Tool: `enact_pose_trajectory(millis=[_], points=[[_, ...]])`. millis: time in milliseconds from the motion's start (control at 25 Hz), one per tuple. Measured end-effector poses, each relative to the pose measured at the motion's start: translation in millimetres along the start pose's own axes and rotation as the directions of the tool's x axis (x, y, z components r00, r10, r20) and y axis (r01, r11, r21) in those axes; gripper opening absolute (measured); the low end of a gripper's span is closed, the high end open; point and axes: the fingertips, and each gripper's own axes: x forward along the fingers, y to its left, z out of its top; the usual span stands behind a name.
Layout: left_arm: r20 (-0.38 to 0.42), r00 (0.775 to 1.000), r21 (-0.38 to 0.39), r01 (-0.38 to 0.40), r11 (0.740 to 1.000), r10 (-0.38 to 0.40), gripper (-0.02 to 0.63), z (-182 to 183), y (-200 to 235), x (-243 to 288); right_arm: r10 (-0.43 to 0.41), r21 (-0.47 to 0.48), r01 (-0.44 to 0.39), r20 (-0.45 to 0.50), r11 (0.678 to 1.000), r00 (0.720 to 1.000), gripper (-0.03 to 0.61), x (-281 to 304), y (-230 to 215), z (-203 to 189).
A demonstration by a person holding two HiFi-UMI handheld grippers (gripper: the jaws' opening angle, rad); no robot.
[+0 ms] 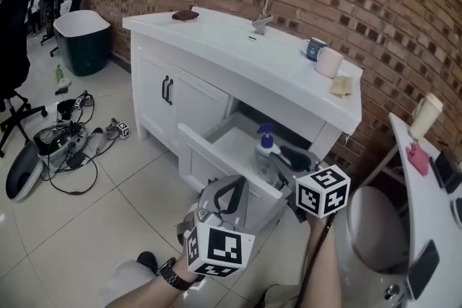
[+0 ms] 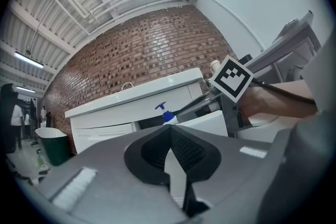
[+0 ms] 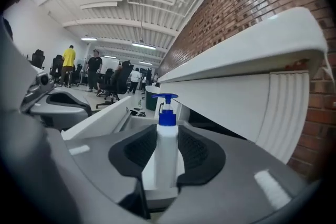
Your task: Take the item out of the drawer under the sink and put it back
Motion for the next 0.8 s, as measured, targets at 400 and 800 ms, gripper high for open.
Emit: enact_pose_trajectory(millis=[400,800], points=[[0.000,1.000,0.020,0.009,1.000,-0.009,0.018,1,-8,1,-0.191,-0.043,0.222,0.367,0.974,0.911,0.034,-76,-15,56],[0.006,1.000,-0.008,-0.019,1.000,0.019,0.018,3,5,0,-0.236,-0.116,0.292,0.351,0.949,0.906,0.002,-80,-5,53]])
